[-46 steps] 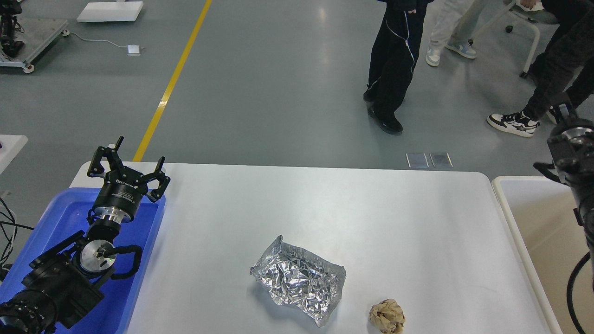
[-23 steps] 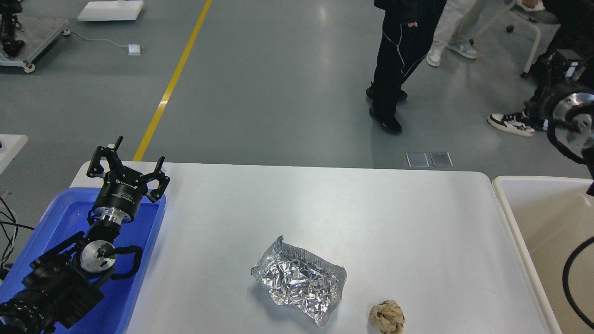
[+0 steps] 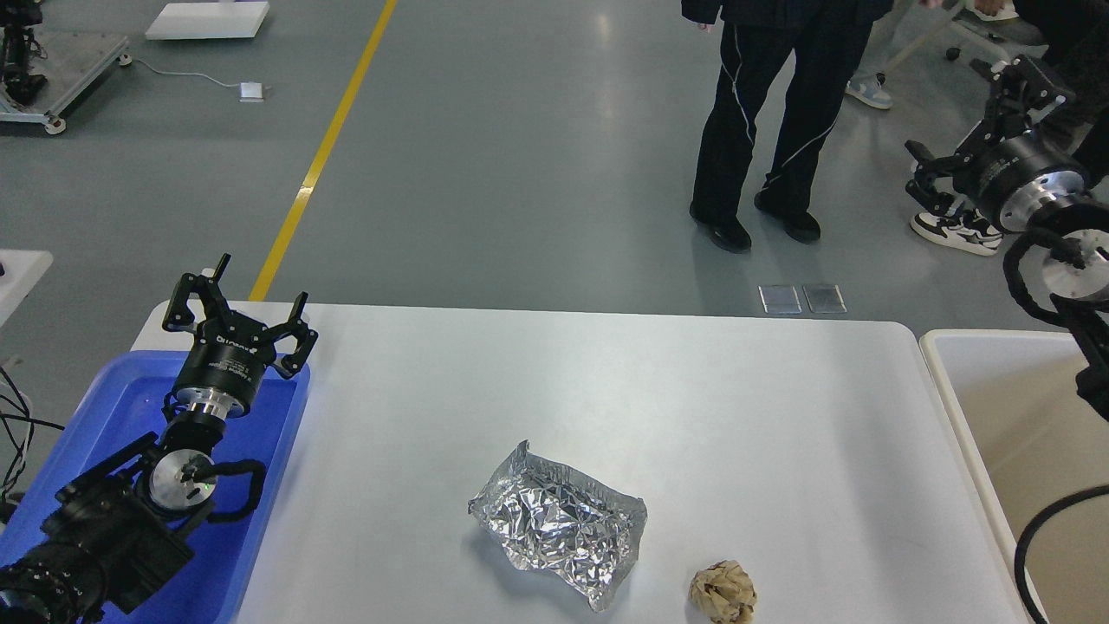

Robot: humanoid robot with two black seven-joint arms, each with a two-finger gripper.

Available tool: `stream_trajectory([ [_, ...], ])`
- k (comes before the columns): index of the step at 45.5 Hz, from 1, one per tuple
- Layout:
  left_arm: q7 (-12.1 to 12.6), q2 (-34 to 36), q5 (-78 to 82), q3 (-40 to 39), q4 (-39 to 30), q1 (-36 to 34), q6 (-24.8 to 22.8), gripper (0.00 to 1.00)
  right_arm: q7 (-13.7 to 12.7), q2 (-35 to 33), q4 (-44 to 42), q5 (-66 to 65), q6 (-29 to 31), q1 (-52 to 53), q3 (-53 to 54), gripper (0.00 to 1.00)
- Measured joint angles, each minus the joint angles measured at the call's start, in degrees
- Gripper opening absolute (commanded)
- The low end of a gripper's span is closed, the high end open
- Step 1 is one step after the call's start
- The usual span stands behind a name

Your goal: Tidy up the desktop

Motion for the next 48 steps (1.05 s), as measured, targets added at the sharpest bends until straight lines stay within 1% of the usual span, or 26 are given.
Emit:
stream_trajectory([
  [7, 0.0, 0.0, -0.01, 0.0, 0.0, 0.0, 0.0, 1.0, 5.24, 1.81, 1.59, -0.88, 2.39, -5.21, 3.12, 1.0],
  [8, 0.0, 0.0, 0.0, 0.0, 0.0, 0.0, 0.0, 1.0, 6.47, 2.22, 1.77, -1.13, 2.68, -6.14, 3.49, 1.0],
  [11, 0.0, 0.0, 0.0, 0.0, 0.0, 0.0, 0.0, 1.0, 8.97, 3.21, 2.06, -1.57, 3.18, -8.16, 4.09, 1.0],
  [13, 0.0, 0.0, -0.01, 0.0, 0.01, 0.0, 0.0, 1.0, 11.3, 4.33, 2.25, -1.96, 3.56, -10.19, 4.55, 1.0],
  [15, 0.0, 0.0, -0.02, 0.0, 0.01, 0.0, 0.0, 1.0, 12.41, 4.92, 2.34, -2.08, 3.73, -11.2, 4.72, 1.0],
  [17, 0.0, 0.0, -0.01, 0.0, 0.01, 0.0, 0.0, 1.0, 14.24, 6.06, 2.51, -2.3, 3.97, -12.95, 5.1, 1.0],
  [20, 0.0, 0.0, -0.01, 0.0, 0.0, -0.01, 0.0, 1.0, 16.22, 7.61, 2.56, -2.53, 4.18, -15.17, 5.31, 1.0],
  [25, 0.0, 0.01, -0.02, 0.0, 0.0, -0.01, 0.0, 1.0, 19.14, 9.91, 2.68, -2.74, 4.61, -18.24, 5.64, 1.0],
  [32, 0.0, 0.0, -0.01, 0.0, 0.0, -0.01, 0.0, 1.0, 22.16, 12.18, 2.53, -2.93, 5.19, -21.16, 5.94, 1.0],
  [35, 0.0, 0.0, -0.01, 0.0, 0.0, 0.0, 0.0, 1.0, 22.93, 12.84, 2.24, -2.97, 5.3, -21.91, 6.15, 1.0],
  [48, 0.0, 0.0, -0.01, 0.0, 0.0, 0.0, 0.0, 1.0, 24.47, 14.19, 0.95, -3.05, 5.51, -23.31, 7.07, 1.0],
])
